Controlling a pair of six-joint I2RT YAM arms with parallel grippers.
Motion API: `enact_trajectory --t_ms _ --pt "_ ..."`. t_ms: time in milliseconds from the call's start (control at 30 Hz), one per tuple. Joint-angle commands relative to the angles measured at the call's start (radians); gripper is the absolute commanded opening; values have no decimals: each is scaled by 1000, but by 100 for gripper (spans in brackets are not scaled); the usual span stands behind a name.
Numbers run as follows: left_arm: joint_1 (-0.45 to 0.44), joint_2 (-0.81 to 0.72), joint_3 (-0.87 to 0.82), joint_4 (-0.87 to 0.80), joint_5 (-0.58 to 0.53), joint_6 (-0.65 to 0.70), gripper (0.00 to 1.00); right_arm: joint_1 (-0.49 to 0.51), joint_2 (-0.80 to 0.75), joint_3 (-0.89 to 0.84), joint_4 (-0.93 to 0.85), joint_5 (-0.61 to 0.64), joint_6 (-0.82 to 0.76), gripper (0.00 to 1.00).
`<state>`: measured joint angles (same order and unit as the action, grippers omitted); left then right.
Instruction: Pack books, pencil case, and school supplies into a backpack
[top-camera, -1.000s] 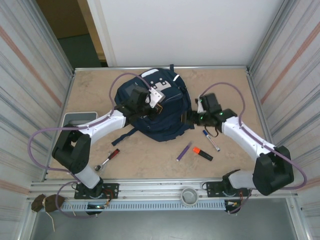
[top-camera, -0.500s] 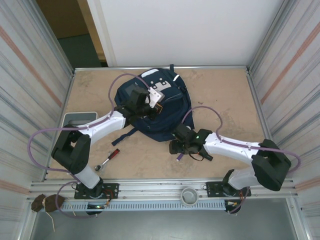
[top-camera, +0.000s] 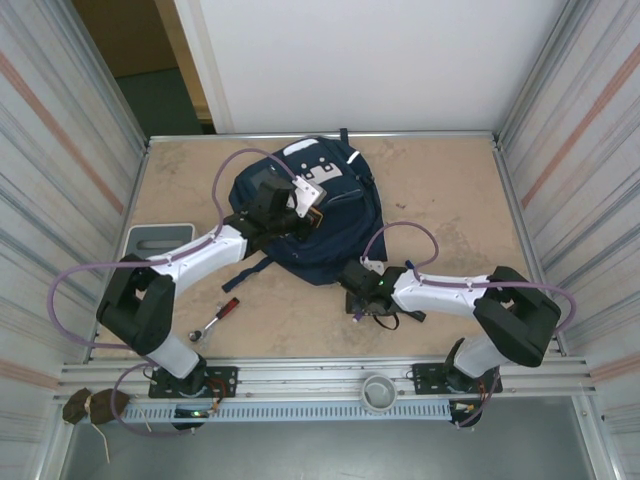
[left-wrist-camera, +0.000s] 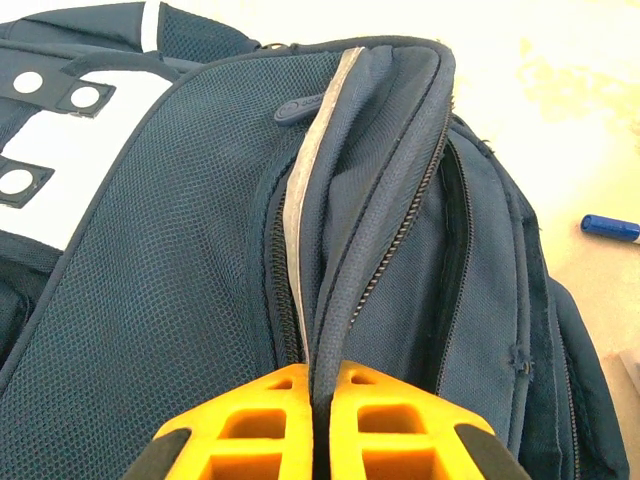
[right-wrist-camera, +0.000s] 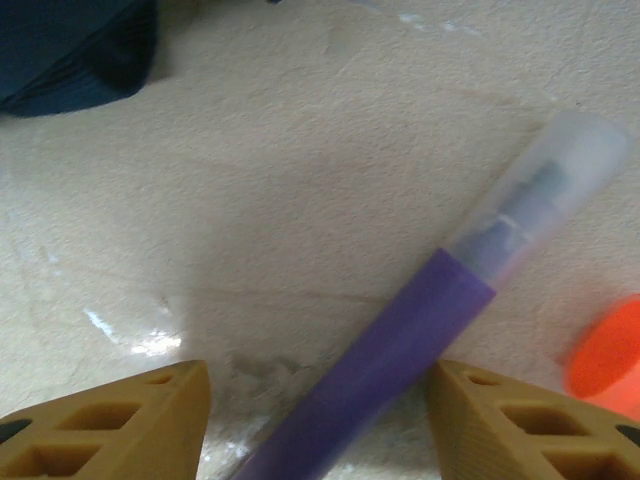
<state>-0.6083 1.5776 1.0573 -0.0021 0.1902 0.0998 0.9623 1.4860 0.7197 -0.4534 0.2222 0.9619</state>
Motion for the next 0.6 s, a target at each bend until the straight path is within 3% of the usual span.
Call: enact_trajectory --t_ms 0,400,567 --pt "5 -59 -8 25 5 -8 0 -23 36 -22 62 -1 3 49" --pt "4 -70 -14 31 9 -18 0 -12 -82 -63 39 29 31 9" --pt "4 -65 15 29 3 -40 0 -6 -256 -69 19 49 26 4"
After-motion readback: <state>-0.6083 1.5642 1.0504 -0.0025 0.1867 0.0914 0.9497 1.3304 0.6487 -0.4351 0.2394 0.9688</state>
